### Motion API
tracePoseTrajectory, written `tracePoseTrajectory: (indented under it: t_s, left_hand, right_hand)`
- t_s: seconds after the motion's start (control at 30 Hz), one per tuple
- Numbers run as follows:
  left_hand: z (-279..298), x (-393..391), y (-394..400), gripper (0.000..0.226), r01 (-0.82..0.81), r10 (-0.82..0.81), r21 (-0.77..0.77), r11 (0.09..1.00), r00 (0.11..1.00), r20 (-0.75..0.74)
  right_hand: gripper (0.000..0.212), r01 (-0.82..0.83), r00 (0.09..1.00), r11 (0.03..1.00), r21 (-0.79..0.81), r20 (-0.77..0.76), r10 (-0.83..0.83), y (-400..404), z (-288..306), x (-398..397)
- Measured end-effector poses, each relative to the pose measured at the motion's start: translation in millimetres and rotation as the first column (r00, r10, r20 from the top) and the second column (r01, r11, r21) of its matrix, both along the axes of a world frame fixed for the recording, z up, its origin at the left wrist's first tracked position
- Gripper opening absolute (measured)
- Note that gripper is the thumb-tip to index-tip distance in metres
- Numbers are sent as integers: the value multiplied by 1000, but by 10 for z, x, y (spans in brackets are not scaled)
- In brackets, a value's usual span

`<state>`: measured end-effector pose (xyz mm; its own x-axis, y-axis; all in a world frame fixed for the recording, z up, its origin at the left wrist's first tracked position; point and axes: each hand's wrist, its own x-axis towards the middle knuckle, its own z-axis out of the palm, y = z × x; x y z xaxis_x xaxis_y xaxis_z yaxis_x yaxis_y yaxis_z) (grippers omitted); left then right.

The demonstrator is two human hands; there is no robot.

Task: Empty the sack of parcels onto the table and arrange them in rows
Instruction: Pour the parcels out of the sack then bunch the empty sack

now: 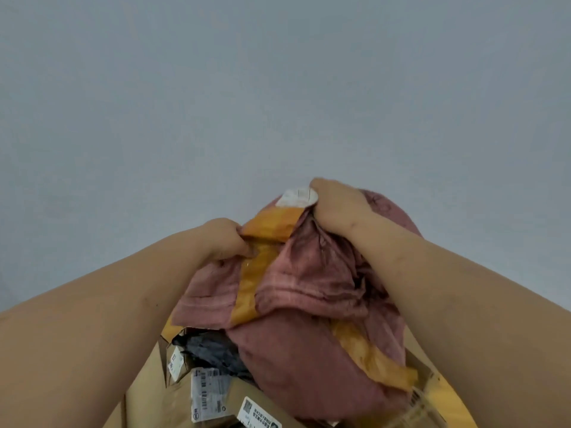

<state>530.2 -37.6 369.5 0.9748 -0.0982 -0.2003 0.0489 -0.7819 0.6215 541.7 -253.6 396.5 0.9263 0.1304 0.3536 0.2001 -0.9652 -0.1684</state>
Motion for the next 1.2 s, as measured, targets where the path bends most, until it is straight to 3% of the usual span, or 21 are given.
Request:
tracePoseTrajectory:
  t_s: [0.07, 0.17, 0.27, 0.33, 0.43, 0.5, 0.57, 0.63, 0.73, 0.8, 0.9, 0.97, 1.03, 1.1, 1.13, 1.2]
  left_hand:
    - [72, -6, 26, 8, -55, 56, -98, 994, 998, 15]
    - [210, 56, 33, 12, -93, 131, -377, 921, 988, 78]
    - [337, 144, 25, 24, -106, 229, -468, 877, 949, 216]
    - [430, 168, 5, 24, -64, 240, -536, 842, 933, 266]
    - [574, 116, -70, 37, 69, 116, -659, 749, 965, 233]
    - [618, 49, -130, 52, 211, -87, -649, 731, 972, 218]
    - [598, -9, -160, 66, 297, -230, -558, 775, 955, 188]
    - [570, -92, -180, 66, 290, -253, -452, 844, 957, 142]
    - [504, -158, -245, 32, 126, -91, -339, 932, 989, 116]
    - [485, -130, -241, 17, -36, 98, -355, 934, 983, 158]
    - [498, -66, -128, 8, -195, 296, -491, 849, 946, 136]
    - [509, -41, -81, 15, -231, 336, -591, 772, 939, 71]
    - [553, -67, -129, 18, -235, 337, -680, 694, 941, 19]
    - [624, -86, -233, 22, -210, 302, -761, 614, 953, -20]
    - [663, -109, -299, 24, -176, 264, -806, 565, 964, -26]
    - [727, -165, -415, 23, -94, 198, -879, 468, 980, 1]
  right_hand:
    - [12, 27, 992, 995, 93, 119, -38, -43, 169, -1]
    - [14, 3, 960, 949, 314, 264, -90, -95, 315, -29]
    - [13, -50, 985, 923, 382, 172, -18, -99, 383, -40]
    - [14, -45, 979, 904, 424, 200, -45, -137, 482, -69]
    - [11, -128, 929, 825, 550, 358, -94, -165, 661, -147]
    - [10, -190, 920, 798, 572, 387, -59, -136, 702, -178]
    - [6, -255, 903, 759, 599, 428, -35, -109, 713, -215]
    - [7, -335, 895, 715, 614, 445, 37, -64, 739, -260]
    - [20, -294, 955, 766, 571, 196, 221, 28, 772, -315]
    - [53, -200, 952, 713, 672, -39, 304, 12, 738, -302]
    - [89, -33, 839, 540, 841, -270, 472, -158, 578, -294]
    - [102, -48, 714, 587, 808, -384, 586, -277, 434, -282]
    - [115, -117, 699, 771, 626, -499, 512, -306, 271, -244]
    - [150, -26, 800, 937, 348, -555, 228, -271, 124, -203]
    - [162, 36, 821, 958, 286, -554, 135, -234, 42, -167]
    - [164, 101, 840, 917, 385, -527, 129, -145, -84, -154]
